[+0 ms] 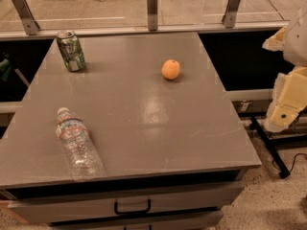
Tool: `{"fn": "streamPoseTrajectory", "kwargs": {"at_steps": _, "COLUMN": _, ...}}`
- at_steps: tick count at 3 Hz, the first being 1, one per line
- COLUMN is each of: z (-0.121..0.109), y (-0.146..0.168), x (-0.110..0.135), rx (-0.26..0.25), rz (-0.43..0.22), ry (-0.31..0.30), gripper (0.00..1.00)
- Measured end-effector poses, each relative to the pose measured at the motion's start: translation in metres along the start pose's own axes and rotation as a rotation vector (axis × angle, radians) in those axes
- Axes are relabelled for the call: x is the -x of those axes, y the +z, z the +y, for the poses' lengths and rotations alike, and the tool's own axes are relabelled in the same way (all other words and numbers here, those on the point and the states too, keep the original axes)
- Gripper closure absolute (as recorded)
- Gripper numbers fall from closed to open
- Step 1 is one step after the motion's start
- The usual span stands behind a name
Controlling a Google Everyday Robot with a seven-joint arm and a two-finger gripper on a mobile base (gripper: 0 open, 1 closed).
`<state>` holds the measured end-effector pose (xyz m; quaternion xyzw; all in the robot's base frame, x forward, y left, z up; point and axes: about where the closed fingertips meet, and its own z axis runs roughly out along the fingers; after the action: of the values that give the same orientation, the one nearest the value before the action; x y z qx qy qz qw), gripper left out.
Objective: Move orange near green can
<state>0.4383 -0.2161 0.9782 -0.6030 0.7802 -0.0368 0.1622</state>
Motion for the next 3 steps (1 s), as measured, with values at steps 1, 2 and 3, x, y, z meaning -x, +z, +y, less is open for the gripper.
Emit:
{"fn": "streamPoseTrajectory", "kwargs": {"at_steps": 1, "z": 0.000, "y": 0.000, "x": 0.000, "rx": 0.000, "rz": 0.000, "ry": 0.000, "gripper": 0.00}}
{"fn": "streamPoseTrajectory", "kwargs": {"at_steps": 2, "z": -0.003, "y": 0.002, "x": 0.000, "rx": -0.005, "rz": -0.019, "ry": -0.005, "gripper": 0.00}}
{"fn": "streamPoseTrajectory", "kwargs": {"at_steps": 3, "z": -0.030, "y": 0.031, "x": 0.008, "rx": 0.002, "rz": -0.128, "ry": -0.017, "gripper": 0.00}}
